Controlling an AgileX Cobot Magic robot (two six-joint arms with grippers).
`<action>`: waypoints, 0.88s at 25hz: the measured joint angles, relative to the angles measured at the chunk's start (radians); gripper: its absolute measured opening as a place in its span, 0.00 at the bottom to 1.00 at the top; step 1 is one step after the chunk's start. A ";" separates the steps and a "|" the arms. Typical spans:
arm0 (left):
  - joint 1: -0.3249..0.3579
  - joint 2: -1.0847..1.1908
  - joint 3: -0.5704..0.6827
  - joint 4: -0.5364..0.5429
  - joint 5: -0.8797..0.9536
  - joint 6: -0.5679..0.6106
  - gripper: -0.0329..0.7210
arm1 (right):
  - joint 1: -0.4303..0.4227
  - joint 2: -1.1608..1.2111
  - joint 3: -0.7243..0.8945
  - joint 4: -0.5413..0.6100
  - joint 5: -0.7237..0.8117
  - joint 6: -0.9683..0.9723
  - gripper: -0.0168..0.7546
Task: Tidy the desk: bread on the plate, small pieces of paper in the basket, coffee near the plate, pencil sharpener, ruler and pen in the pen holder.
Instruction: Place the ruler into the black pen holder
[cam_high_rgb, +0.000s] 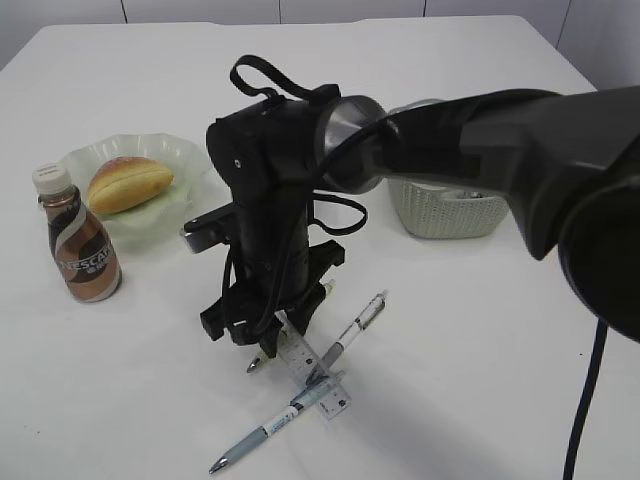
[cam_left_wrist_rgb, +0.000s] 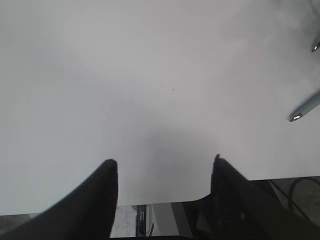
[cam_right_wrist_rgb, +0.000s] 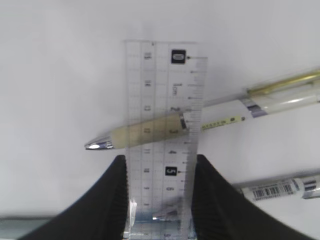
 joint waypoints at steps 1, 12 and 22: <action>0.000 0.000 0.000 0.000 0.000 0.000 0.62 | 0.000 -0.007 0.000 0.000 0.000 0.007 0.37; 0.000 0.000 0.000 -0.004 0.000 0.000 0.62 | 0.000 -0.162 0.117 -0.088 -0.002 0.031 0.37; 0.000 0.000 0.000 -0.006 0.000 0.000 0.62 | 0.000 -0.469 0.606 -0.164 -0.575 0.042 0.37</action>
